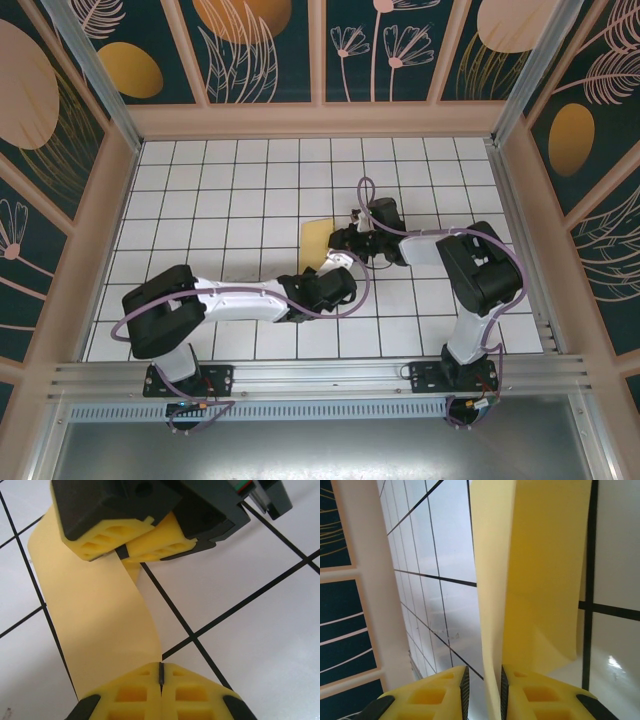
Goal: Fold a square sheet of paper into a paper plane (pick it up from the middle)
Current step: Third fold the triangle at the center of the table.
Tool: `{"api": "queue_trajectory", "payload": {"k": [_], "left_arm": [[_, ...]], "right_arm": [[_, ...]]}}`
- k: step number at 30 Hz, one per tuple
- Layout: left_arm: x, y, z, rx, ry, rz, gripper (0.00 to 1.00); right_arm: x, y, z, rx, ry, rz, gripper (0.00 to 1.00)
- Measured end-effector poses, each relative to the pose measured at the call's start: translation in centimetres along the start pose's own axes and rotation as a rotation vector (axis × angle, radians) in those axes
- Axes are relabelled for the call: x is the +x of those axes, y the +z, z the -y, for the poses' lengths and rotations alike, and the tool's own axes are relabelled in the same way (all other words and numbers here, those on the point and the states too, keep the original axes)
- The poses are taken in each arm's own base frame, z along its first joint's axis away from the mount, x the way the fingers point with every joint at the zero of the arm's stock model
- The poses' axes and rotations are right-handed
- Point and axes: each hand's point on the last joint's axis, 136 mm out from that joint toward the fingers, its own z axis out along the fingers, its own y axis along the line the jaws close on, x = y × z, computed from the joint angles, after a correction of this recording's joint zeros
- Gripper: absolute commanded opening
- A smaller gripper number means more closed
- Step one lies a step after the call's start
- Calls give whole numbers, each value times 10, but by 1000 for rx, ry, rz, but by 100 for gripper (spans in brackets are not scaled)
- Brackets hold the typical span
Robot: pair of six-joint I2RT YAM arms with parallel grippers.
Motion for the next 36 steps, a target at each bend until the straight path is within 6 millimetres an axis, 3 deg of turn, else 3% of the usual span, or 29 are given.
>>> {"api": "queue_trajectory", "payload": {"k": [10, 15, 21, 27, 36], "left_arm": [[-12, -13, 10, 97, -23, 13, 0], [-22, -20, 17, 215, -65, 9, 0], [-26, -20, 13, 322, -125, -8, 0], [-8, -15, 14, 372, -145, -59, 0], [-3, -15, 15, 425, -179, -77, 0]], "right_arm": [[-14, -16, 16, 94, -10, 47, 27], [-27, -31, 5, 108, -49, 102, 27], [-38, -33, -10, 94, -111, 118, 15], [-41, -17, -14, 108, -153, 75, 13], [-40, 12, 0, 165, -175, -12, 13]]}}
